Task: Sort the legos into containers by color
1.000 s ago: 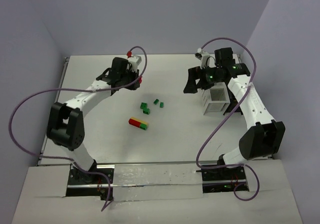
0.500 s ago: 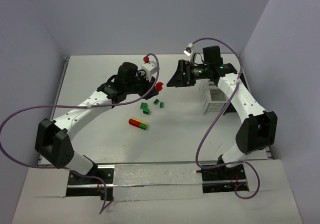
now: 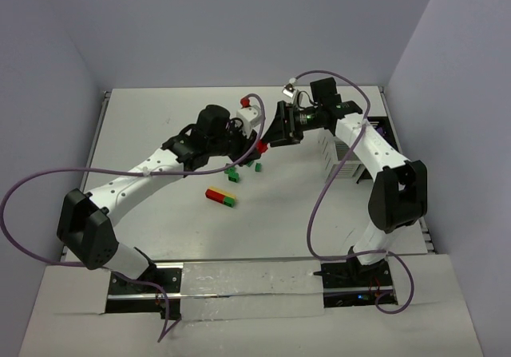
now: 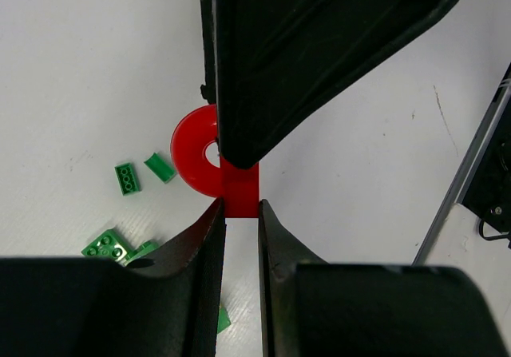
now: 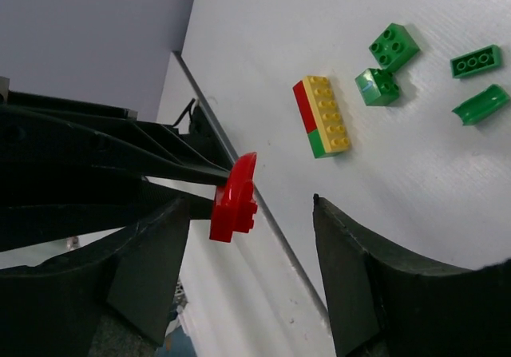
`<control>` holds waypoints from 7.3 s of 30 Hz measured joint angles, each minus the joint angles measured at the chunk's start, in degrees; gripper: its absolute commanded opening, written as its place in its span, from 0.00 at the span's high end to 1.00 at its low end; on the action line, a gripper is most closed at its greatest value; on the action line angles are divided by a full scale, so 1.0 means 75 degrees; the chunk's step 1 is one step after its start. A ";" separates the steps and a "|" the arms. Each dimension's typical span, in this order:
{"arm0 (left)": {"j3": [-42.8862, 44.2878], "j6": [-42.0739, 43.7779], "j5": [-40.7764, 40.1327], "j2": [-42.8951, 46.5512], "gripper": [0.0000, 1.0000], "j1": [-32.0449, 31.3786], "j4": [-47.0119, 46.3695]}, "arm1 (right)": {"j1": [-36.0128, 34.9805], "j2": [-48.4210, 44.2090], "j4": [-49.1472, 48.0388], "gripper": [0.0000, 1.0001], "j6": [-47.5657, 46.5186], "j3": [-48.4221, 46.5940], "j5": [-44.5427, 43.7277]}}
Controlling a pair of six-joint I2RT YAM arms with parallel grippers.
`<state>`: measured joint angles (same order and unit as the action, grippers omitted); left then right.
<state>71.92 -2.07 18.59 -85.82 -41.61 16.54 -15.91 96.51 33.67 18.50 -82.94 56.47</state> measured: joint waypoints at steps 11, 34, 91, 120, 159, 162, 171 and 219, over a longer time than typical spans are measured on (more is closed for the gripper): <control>0.0003 0.0063 -0.0130 0.0000 0.96 -0.0086 0.0027 | -0.0243 0.0013 0.0075 0.84 -0.0218 -0.0003 0.0115; -0.0040 0.0446 -0.0825 0.0967 0.01 0.0703 0.0858 | 0.3278 -0.1778 0.2431 1.00 -0.3202 -0.0289 -0.2542; -0.2804 0.8770 0.2488 0.0213 0.13 0.2615 0.2826 | 0.1906 -0.1755 0.2600 0.00 -0.4218 -0.0058 -0.4451; -0.3177 0.9719 0.2081 -0.0886 0.86 0.1907 0.1090 | 0.1787 -0.1522 0.2597 0.00 -0.3147 0.0918 -0.0747; -0.0682 0.1933 -0.0904 0.1312 1.00 0.0349 0.0585 | -0.0478 -0.0186 -0.1067 0.17 0.1264 0.0224 0.0418; -0.0682 0.1925 -0.0906 0.1275 1.00 0.0284 0.0589 | -0.0533 -0.0058 -0.1097 0.24 0.1359 0.0224 0.0461; -0.0643 0.1905 -0.0918 0.1195 1.00 0.0202 0.0616 | -0.0596 0.0012 -0.1212 0.52 0.1454 0.0210 0.0550; -0.0329 0.1623 -0.1920 0.0704 1.00 0.0752 0.0337 | 0.3775 -0.0983 0.1916 1.00 -0.3305 -0.1792 -0.4379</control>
<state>69.45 10.11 4.19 -80.54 -35.97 19.06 12.41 89.14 48.04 -6.29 -96.38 23.63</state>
